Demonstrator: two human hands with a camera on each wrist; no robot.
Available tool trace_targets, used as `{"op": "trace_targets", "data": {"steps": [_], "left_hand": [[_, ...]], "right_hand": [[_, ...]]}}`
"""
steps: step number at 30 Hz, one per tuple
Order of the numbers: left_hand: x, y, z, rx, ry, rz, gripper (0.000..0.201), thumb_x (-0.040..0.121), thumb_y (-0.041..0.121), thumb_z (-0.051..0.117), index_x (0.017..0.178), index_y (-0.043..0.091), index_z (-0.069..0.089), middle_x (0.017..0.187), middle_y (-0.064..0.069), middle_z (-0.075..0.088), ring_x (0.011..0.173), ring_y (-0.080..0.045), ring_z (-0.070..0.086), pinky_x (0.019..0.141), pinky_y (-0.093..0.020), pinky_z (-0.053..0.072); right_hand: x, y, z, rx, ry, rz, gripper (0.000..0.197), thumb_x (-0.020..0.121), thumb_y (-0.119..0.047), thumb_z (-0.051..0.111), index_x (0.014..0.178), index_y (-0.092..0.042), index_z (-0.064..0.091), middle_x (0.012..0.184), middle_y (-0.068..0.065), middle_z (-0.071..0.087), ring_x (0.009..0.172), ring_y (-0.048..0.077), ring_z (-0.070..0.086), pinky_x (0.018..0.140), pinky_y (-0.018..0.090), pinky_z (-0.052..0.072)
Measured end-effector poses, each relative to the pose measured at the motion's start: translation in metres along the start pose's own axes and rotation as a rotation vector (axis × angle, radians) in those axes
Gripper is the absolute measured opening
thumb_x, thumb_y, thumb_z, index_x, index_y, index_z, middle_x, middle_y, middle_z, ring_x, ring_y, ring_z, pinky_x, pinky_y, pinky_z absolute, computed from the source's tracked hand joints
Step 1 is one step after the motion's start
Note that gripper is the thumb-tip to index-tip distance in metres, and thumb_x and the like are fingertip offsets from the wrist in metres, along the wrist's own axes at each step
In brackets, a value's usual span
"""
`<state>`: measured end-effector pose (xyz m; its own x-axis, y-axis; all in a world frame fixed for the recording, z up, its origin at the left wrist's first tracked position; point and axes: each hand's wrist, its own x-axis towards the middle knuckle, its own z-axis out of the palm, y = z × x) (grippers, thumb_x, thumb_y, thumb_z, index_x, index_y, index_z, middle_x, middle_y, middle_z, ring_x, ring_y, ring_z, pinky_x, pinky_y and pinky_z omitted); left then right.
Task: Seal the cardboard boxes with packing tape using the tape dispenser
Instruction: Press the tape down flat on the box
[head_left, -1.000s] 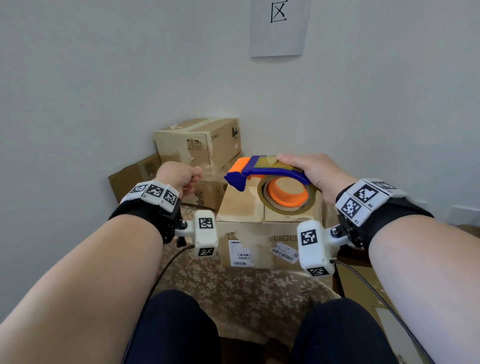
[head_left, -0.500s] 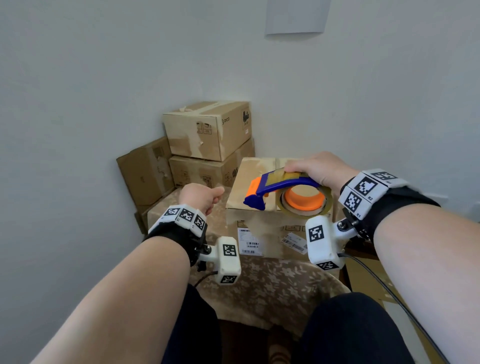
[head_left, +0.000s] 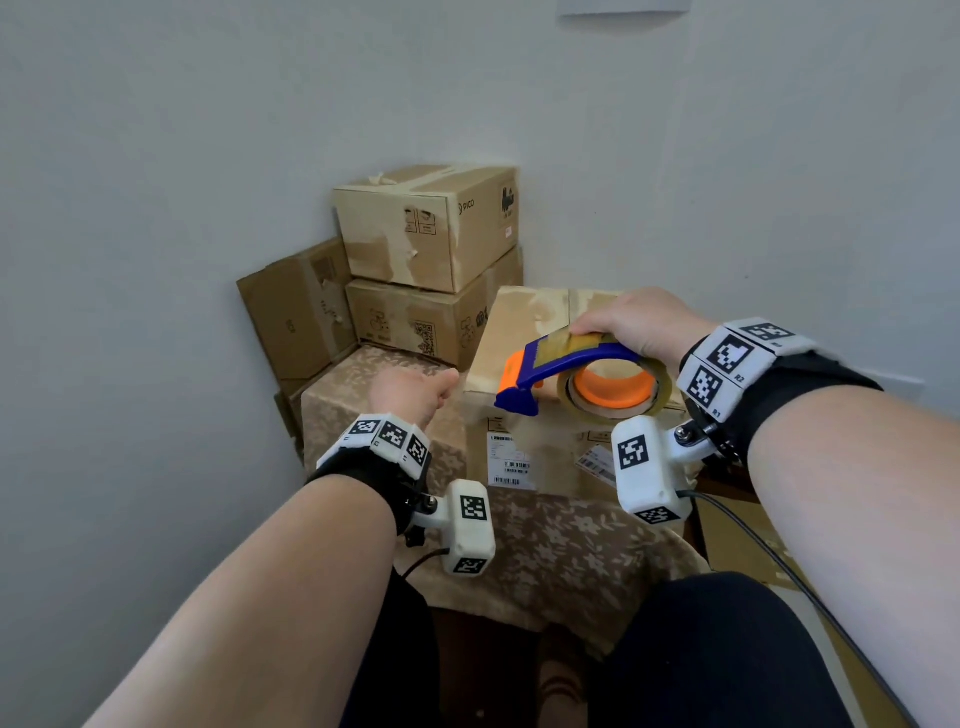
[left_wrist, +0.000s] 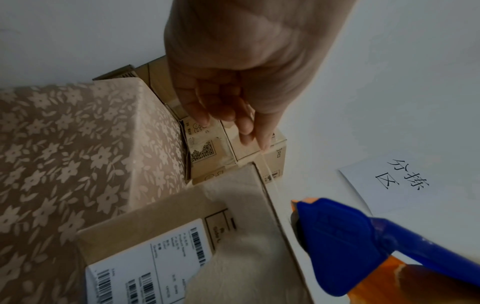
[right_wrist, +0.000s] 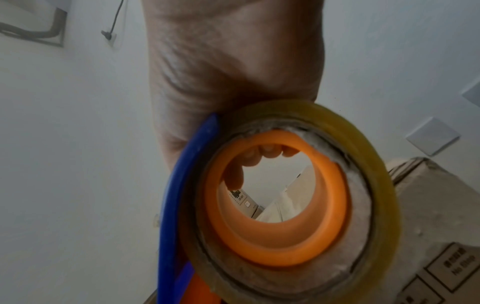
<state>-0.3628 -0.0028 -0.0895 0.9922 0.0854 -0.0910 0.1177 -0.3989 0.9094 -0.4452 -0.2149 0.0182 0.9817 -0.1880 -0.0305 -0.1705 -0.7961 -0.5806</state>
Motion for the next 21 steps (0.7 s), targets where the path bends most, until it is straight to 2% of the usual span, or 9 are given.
{"op": "trace_targets", "data": {"steps": [6, 10, 14, 17, 19, 21], "left_hand": [[0.002, -0.004, 0.0, 0.032, 0.004, -0.007, 0.037, 0.081, 0.04, 0.07, 0.061, 0.009, 0.065, 0.063, -0.004, 0.063, 0.056, -0.021, 0.05, 0.067, -0.034, 0.048], [0.003, -0.006, 0.002, 0.082, 0.014, 0.01, 0.038, 0.082, 0.038, 0.068, 0.068, 0.003, 0.068, 0.072, -0.01, 0.066, 0.061, -0.022, 0.05, 0.075, -0.042, 0.053], [0.003, -0.007, 0.002, 0.103, 0.001, 0.009, 0.038, 0.082, 0.039, 0.068, 0.063, 0.006, 0.063, 0.069, -0.008, 0.062, 0.061, -0.022, 0.05, 0.077, -0.043, 0.054], [0.004, -0.01, 0.002, 0.076, 0.009, 0.015, 0.038, 0.081, 0.042, 0.07, 0.062, 0.01, 0.064, 0.066, -0.005, 0.063, 0.059, -0.02, 0.052, 0.078, -0.042, 0.054], [0.004, -0.011, 0.003, 0.082, 0.001, 0.018, 0.039, 0.081, 0.044, 0.07, 0.068, 0.007, 0.068, 0.07, -0.007, 0.067, 0.06, -0.019, 0.054, 0.082, -0.043, 0.054], [0.004, -0.013, 0.003, 0.111, 0.025, 0.02, 0.048, 0.08, 0.045, 0.069, 0.082, -0.002, 0.072, 0.086, -0.015, 0.072, 0.064, -0.022, 0.054, 0.081, -0.046, 0.057]], "right_hand": [[0.007, 0.0, 0.006, -0.006, 0.019, 0.013, 0.037, 0.086, -0.045, 0.061, 0.072, -0.011, 0.057, 0.073, 0.013, 0.056, 0.074, 0.026, 0.054, 0.083, 0.041, 0.046], [0.011, 0.0, 0.006, -0.045, 0.012, 0.018, 0.038, 0.087, -0.046, 0.059, 0.072, -0.011, 0.056, 0.074, 0.013, 0.056, 0.075, 0.026, 0.054, 0.086, 0.042, 0.047], [0.013, -0.001, 0.006, -0.007, 0.012, 0.024, 0.037, 0.085, -0.044, 0.062, 0.071, -0.01, 0.057, 0.072, 0.012, 0.055, 0.073, 0.025, 0.052, 0.076, 0.037, 0.043], [0.013, -0.002, 0.006, -0.029, 0.0, 0.018, 0.037, 0.087, -0.043, 0.06, 0.071, -0.01, 0.056, 0.072, 0.012, 0.053, 0.072, 0.024, 0.051, 0.073, 0.034, 0.04], [0.014, -0.002, 0.006, -0.039, 0.0, 0.016, 0.037, 0.087, -0.043, 0.059, 0.069, -0.01, 0.055, 0.071, 0.012, 0.052, 0.072, 0.025, 0.05, 0.072, 0.034, 0.039], [0.014, 0.0, 0.006, -0.05, 0.0, 0.021, 0.038, 0.087, -0.043, 0.059, 0.069, -0.01, 0.055, 0.071, 0.012, 0.052, 0.072, 0.025, 0.05, 0.072, 0.034, 0.04]]}}
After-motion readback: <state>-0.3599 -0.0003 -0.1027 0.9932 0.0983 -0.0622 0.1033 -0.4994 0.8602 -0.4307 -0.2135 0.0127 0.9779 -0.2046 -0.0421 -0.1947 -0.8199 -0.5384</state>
